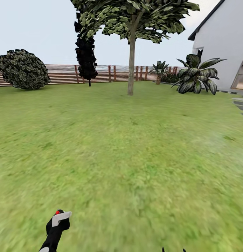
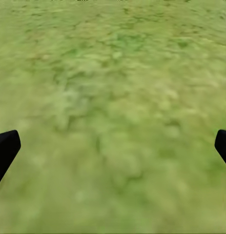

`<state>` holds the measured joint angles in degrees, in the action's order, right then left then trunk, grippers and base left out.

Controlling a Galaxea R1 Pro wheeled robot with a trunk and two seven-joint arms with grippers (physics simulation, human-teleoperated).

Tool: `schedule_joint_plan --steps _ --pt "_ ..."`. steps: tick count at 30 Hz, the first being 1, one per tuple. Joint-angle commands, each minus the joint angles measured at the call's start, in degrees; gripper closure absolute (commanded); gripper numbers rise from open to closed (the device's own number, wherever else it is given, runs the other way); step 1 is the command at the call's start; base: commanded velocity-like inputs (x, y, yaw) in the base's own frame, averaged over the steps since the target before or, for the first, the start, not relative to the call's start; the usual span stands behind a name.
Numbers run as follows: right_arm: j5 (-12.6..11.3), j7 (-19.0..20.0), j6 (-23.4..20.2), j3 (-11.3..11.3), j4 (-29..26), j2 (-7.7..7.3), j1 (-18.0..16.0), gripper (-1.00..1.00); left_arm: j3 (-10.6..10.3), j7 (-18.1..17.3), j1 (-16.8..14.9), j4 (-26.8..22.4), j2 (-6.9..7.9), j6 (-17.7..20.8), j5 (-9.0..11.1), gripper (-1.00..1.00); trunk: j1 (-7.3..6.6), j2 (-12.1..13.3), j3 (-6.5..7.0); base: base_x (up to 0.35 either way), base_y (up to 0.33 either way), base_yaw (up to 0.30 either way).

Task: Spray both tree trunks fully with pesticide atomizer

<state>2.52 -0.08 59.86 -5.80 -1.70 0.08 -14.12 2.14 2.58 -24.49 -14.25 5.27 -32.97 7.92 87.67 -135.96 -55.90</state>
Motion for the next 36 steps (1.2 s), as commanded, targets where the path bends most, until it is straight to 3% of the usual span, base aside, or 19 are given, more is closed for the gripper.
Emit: schedule_joint_plan --steps 1,36 --pt "0.29 -0.01 0.14 -0.35 0.04 0.01 -0.03 -1.0 -0.05 -0.03 -0.03 0.02 0.0 -0.17 0.25 1.0 0.02 -0.02 -0.05 0.338 0.0 0.0" --pt "0.29 -0.01 0.14 -0.35 0.03 0.01 -0.03 -1.0 -0.07 -0.03 -0.03 0.04 0.0 -0.17 0.25 1.0 0.02 -0.02 -0.05 0.338 0.0 0.0"
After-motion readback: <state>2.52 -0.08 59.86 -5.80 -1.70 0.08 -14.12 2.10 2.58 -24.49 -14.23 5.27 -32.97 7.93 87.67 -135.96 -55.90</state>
